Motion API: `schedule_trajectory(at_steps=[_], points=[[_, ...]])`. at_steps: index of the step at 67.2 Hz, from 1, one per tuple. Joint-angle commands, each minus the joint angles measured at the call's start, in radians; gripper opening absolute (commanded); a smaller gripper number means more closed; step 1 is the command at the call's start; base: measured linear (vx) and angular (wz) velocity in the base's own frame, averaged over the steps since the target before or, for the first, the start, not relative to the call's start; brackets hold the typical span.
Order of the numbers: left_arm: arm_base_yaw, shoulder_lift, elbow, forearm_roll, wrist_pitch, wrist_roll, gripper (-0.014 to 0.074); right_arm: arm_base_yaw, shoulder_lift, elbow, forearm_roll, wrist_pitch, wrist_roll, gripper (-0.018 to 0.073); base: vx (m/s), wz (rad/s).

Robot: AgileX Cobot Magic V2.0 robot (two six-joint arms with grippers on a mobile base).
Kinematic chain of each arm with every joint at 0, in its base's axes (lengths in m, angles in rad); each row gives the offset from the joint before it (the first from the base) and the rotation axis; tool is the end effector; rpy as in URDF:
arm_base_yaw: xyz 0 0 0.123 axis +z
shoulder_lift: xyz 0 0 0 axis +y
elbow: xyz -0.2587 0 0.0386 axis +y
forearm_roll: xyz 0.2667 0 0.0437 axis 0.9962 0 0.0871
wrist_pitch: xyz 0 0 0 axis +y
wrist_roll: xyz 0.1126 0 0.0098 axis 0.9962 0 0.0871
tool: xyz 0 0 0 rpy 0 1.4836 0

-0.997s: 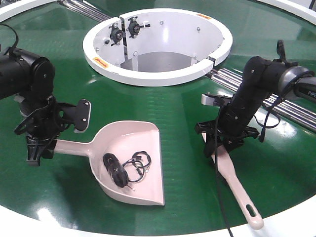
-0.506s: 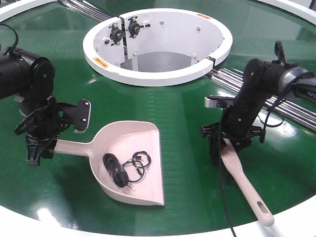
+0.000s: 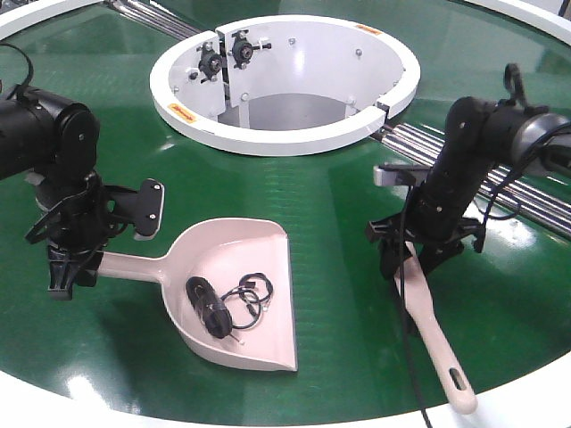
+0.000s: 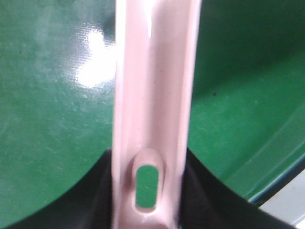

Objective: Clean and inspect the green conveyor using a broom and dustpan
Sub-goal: 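Move the brush back away from the dustpan with the right gripper, then set the brush down, open the right gripper and raise it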

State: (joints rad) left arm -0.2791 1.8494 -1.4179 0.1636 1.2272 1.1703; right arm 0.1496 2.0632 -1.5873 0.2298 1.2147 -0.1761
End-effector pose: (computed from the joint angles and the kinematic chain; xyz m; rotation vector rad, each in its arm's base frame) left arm 0.3596 -0.0850 0.1776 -2.0960 -2.2394 -0.2131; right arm 0.4025 0.0851 0.1390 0.3731 -3.0716 -0.3330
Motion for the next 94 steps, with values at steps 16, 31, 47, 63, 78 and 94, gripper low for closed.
schedule_trajectory(at_steps=[16, 31, 47, 63, 78, 94], points=[[-0.009, -0.051, -0.025, -0.014, 0.031, -0.015, -0.0006, -0.002, -0.269, -0.017, 0.001, -0.113, -0.008, 0.0448, 0.00, 0.00], [-0.009, -0.051, -0.025, -0.014, 0.031, -0.015, -0.0006, -0.002, -0.471, 0.092, -0.034, -0.249, -0.008, 0.0448, 0.00, 0.00], [-0.009, -0.051, -0.025, -0.014, 0.031, -0.015, -0.0006, -0.003, -0.819, 0.455, -0.053, -0.558, -0.008, 0.0446, 0.00, 0.00], [-0.009, -0.051, -0.025, -0.014, 0.031, -0.015, -0.0006, -0.003, -1.190, 0.815, -0.045, -0.838, -0.008, 0.0403, 0.00, 0.00], [-0.009, -0.051, -0.025, -0.014, 0.031, -0.015, -0.0006, -0.003, -1.505, 1.046, -0.043, -0.921, -0.008, 0.0160, 0.00, 0.00], [-0.009, -0.051, -0.025, -0.014, 0.031, -0.015, -0.0006, -0.003, -1.654, 1.099, -0.042, -0.900, -0.008, -0.0008, 0.00, 0.00]])
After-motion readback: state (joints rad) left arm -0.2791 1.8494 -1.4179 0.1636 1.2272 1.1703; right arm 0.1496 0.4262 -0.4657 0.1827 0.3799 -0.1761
